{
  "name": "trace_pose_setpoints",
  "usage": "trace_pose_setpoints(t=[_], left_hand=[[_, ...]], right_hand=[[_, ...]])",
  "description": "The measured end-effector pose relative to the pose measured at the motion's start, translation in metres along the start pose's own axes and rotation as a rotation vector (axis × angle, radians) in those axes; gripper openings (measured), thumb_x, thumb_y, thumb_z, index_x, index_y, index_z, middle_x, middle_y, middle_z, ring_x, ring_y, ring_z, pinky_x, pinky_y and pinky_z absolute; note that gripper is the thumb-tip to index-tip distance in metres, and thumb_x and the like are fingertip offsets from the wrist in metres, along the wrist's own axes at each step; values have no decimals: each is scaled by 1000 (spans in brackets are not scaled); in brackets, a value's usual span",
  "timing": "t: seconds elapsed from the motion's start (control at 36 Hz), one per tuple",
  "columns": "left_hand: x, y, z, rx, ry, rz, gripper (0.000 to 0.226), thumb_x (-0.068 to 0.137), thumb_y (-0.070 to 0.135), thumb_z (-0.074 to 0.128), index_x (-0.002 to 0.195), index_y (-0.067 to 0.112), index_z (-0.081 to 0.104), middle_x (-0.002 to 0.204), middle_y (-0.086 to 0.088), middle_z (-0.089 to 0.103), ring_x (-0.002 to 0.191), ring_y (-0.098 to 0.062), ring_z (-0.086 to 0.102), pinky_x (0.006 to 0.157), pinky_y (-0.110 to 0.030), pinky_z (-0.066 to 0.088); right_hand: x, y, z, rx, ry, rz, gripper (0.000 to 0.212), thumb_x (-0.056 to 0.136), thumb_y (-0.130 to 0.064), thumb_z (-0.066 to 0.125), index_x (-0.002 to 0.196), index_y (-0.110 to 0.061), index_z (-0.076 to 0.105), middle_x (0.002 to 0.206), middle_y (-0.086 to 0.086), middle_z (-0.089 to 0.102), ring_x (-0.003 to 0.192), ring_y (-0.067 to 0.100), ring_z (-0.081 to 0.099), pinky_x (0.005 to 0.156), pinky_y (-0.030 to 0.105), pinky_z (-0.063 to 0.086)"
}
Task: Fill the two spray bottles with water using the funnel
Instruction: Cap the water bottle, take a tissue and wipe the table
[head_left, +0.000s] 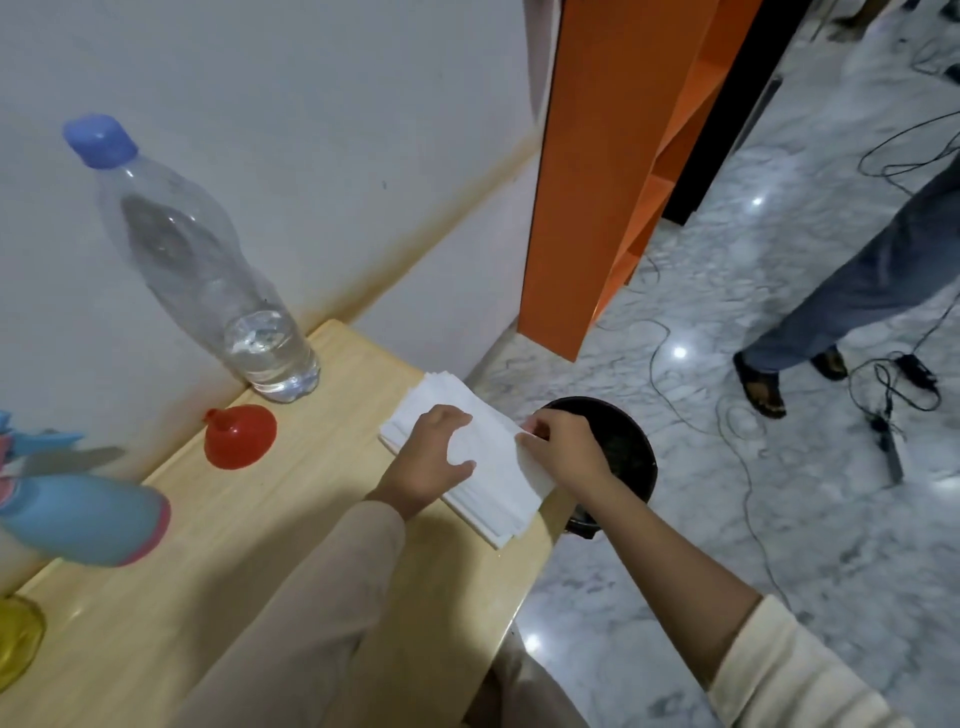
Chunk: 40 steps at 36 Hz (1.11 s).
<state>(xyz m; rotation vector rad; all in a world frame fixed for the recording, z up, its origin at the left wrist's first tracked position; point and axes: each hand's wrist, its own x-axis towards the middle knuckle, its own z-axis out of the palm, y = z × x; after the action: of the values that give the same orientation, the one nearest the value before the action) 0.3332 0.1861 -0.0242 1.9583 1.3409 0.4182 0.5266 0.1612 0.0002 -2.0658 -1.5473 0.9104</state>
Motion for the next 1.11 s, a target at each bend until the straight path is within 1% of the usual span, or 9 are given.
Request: trace_pose_setpoints(t=[0.14, 0.22, 0.36, 0.44, 0.53, 0.72, 0.86, 1.0, 1.11], left_hand=[[3, 3, -8, 52, -51, -21, 69, 84, 20, 70, 143, 14, 35, 146, 2, 31, 136, -11, 27, 107, -18, 24], [0, 3, -11, 110, -78, -15, 67, 88, 26, 65, 145, 16, 32, 150, 3, 29, 139, -11, 24, 109, -21, 23], [-15, -6, -15, 139, -98, -1, 56, 95, 32, 55, 146, 20, 35, 155, 8, 24, 143, -6, 16, 110, -15, 12], [-22, -13, -20, 147, -110, 21, 51, 95, 35, 55, 143, 23, 41, 154, 12, 27, 140, 3, 16, 116, -21, 17], [-26, -18, -27, 161, -143, 48, 48, 94, 36, 57, 140, 28, 46, 153, 15, 28, 132, 11, 14, 108, -12, 15], [-27, -23, -35, 212, -233, 64, 46, 92, 37, 60, 137, 34, 48, 154, 17, 25, 143, -1, 16, 106, -14, 15], [-25, -25, -32, 154, -178, 60, 34, 93, 31, 60, 127, 29, 59, 151, 13, 33, 139, 2, 21, 105, -11, 16], [-25, -23, -29, 126, -138, 67, 29, 94, 27, 59, 122, 23, 64, 149, 8, 40, 140, -6, 28, 109, -18, 21], [-24, -23, -28, 94, -125, 55, 25, 94, 26, 58, 117, 22, 67, 147, 7, 43, 139, -8, 31, 113, -26, 25]], right_hand=[[-2, -5, -4, 15, -18, -75, 12, 87, -22, 62, 78, -15, 61, 82, 1, 63, 79, 18, 58, 68, 33, 47], [-2, -6, -10, 27, -19, -78, 14, 88, -23, 62, 82, -11, 63, 84, 3, 66, 81, 18, 59, 72, 35, 49], [-2, -6, -14, 36, -13, -74, 10, 88, -22, 62, 85, -12, 66, 86, 4, 67, 84, 19, 62, 75, 39, 52], [-5, -6, -11, 26, -21, -67, 7, 87, -19, 62, 87, -14, 66, 85, 1, 65, 84, 21, 61, 73, 39, 50], [-9, -5, -7, -2, -11, -72, 12, 86, -17, 61, 97, -15, 64, 91, 0, 65, 88, 21, 61, 76, 40, 53], [-17, 2, 10, -165, 104, -283, 35, 85, -18, 64, 119, -13, 60, 124, 3, 60, 118, 22, 51, 100, 36, 40], [-28, 1, 24, -118, 122, -493, 30, 80, -23, 69, 108, -10, 69, 116, 7, 65, 111, 24, 59, 97, 39, 46], [-38, 2, 38, -154, -79, -471, 43, 85, -39, 66, 123, -18, 62, 137, -3, 53, 133, 11, 41, 111, 22, 21], [-43, 0, 43, -89, -77, -437, 44, 82, -40, 70, 119, -17, 65, 136, -3, 53, 132, 10, 41, 108, 19, 21]])
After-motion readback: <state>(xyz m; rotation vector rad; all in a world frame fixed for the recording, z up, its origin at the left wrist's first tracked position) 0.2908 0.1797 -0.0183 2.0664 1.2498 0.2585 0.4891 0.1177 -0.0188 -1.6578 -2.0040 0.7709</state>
